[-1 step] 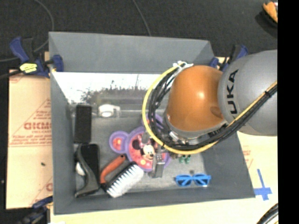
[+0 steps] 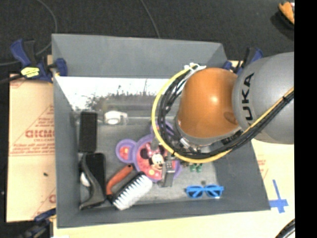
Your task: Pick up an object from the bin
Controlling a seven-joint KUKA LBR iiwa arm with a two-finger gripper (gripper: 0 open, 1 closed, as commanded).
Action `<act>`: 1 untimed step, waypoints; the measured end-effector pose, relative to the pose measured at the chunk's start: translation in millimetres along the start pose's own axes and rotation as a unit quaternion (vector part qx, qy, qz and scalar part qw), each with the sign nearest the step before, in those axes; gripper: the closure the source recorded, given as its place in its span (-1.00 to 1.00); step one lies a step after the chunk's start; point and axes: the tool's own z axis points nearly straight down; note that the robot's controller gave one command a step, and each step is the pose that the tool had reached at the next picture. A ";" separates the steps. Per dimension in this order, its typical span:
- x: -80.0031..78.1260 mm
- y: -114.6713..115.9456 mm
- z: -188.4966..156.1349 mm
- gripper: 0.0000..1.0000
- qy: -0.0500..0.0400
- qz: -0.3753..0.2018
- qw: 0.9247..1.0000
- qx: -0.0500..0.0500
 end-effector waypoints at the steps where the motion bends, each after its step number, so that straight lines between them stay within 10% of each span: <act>1: 9.6 -14.5 111.8 -1.00 0.001 0.065 0.998 0.000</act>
Offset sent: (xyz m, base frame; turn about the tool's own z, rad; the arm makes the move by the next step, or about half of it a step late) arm -0.0070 -0.0274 -0.0567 0.1889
